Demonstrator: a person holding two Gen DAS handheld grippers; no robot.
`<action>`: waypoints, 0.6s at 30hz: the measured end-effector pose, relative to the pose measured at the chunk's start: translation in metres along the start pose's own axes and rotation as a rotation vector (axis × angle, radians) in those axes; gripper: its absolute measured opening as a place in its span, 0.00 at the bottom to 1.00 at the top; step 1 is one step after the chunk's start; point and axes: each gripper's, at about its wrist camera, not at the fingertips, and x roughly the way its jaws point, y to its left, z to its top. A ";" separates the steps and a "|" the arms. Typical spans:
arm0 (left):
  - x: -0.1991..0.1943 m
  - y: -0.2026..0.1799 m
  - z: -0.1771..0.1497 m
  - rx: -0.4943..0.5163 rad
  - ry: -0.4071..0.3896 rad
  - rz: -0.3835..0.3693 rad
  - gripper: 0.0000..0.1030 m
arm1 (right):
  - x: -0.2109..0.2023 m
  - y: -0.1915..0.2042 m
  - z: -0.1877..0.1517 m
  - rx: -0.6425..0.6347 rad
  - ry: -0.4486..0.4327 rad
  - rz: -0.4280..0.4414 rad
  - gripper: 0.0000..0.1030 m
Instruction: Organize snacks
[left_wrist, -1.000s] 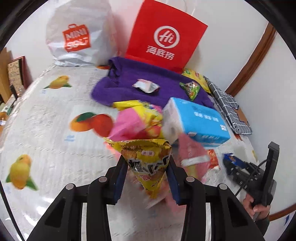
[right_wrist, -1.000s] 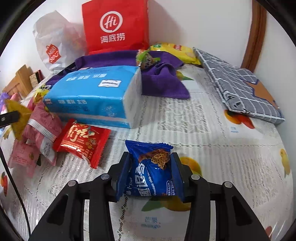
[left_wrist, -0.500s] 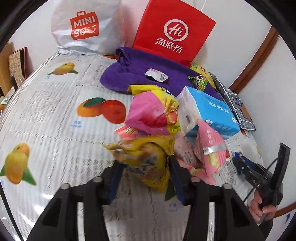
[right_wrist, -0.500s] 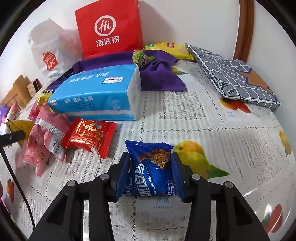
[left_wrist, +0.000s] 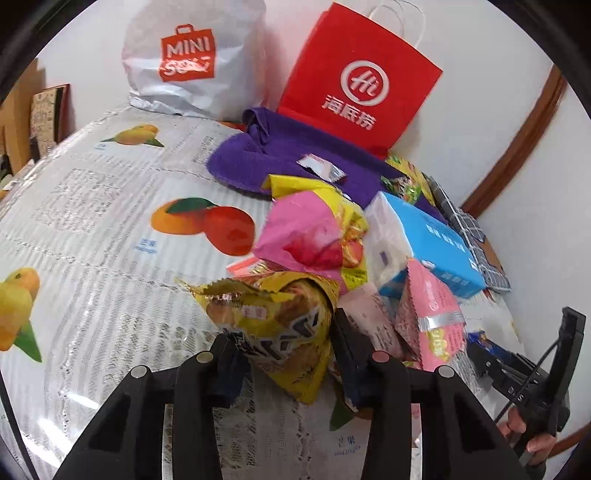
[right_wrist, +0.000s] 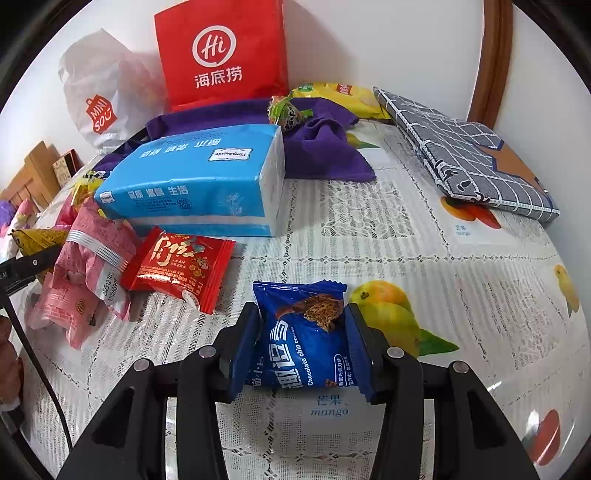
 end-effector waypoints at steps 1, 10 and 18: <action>0.001 0.001 0.000 -0.005 0.003 -0.001 0.39 | 0.000 0.000 0.000 0.004 -0.001 0.004 0.47; 0.003 -0.002 0.004 0.046 0.032 0.006 0.40 | 0.001 -0.002 0.000 -0.006 0.000 0.000 0.47; 0.000 0.000 0.002 0.040 0.008 -0.024 0.38 | 0.001 -0.004 0.000 0.008 -0.005 0.005 0.44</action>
